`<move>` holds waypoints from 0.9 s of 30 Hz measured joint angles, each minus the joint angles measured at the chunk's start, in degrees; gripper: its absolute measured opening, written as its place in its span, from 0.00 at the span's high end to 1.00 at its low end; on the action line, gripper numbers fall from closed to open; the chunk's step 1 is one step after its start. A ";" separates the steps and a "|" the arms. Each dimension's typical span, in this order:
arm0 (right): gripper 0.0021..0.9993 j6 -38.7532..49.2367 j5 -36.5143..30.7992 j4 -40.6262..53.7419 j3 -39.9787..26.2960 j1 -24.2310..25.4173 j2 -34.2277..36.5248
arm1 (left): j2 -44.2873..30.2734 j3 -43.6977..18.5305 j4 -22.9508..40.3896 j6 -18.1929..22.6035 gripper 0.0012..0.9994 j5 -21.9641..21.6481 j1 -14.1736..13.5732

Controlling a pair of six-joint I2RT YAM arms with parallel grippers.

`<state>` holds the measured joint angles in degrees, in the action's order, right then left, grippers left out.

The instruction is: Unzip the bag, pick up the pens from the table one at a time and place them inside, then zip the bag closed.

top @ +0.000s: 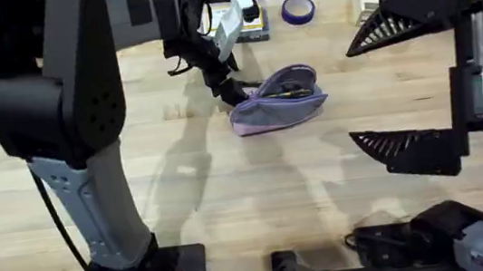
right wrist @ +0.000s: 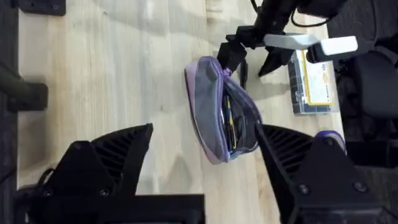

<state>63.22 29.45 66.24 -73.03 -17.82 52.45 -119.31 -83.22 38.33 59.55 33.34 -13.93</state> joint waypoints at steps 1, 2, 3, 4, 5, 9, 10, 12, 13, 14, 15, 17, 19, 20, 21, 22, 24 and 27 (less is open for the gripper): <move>0.00 0.00 0.02 -0.02 0.00 0.00 0.00 | 0.00 0.00 0.00 -0.05 0.01 0.00 0.00; 0.00 0.01 0.00 0.00 0.00 0.00 0.00 | 0.00 -0.02 0.07 -0.10 0.01 -0.02 0.00; 0.00 0.00 0.02 0.00 0.00 0.00 0.00 | 0.00 -0.04 0.27 -0.17 0.01 -0.04 -0.02; 0.00 0.00 0.00 0.00 0.00 0.00 0.00 | 0.00 -0.09 0.48 -0.22 0.01 -0.06 -0.02; 0.00 0.01 0.00 0.00 0.00 0.00 0.00 | 0.00 -0.11 0.57 -0.27 0.01 -0.06 -0.02; 0.00 0.01 0.00 0.00 0.00 0.00 0.00 | 0.00 -0.20 0.70 -0.44 0.01 -0.10 -0.06; 0.00 0.02 0.00 0.00 0.00 0.00 0.00 | 0.00 -0.20 0.70 -0.44 0.01 -0.13 -0.07; 0.00 0.00 0.01 0.00 0.00 0.00 0.00 | 0.00 -0.20 0.70 -0.44 0.01 -0.15 -0.07; 0.00 0.00 0.00 0.00 0.00 0.00 0.00 | 0.00 -0.20 0.70 -0.44 0.01 -0.17 -0.07; 0.00 0.00 0.02 0.00 0.00 0.00 0.00 | 0.00 -0.20 0.70 -0.46 0.01 -0.19 -0.07; 0.00 0.00 0.00 0.00 0.00 0.00 0.00 | 0.00 -0.20 0.72 -0.46 0.01 -0.25 -0.07; 0.00 0.00 0.00 0.00 0.00 0.00 0.00 | 0.00 -0.20 0.74 -0.46 0.00 -0.30 -0.07; 0.00 0.00 0.00 0.00 0.00 0.00 0.00 | 0.00 -0.25 0.75 -0.69 0.07 -0.38 -0.07; 0.00 0.01 0.01 0.00 0.00 0.00 0.00 | 0.00 -0.31 0.81 -0.86 0.13 -0.51 -0.07; 0.00 0.00 0.00 0.00 0.00 0.00 0.00 | 0.00 -0.33 0.85 -0.96 0.19 -0.59 -0.07; 0.00 0.00 0.00 0.00 0.00 0.00 0.00 | 0.00 -0.37 0.87 -1.34 0.42 -0.87 -0.07; 0.00 0.01 0.01 0.00 0.00 0.00 0.00 | 0.00 -0.42 0.94 -1.59 0.57 -1.00 -0.07; 0.00 0.00 0.00 0.00 0.00 0.00 0.00 | 0.00 -0.42 1.55 -2.03 0.81 -0.77 -0.07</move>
<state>63.22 29.45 66.24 -73.03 -17.82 52.45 -119.31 -83.64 39.88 57.52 32.57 -14.00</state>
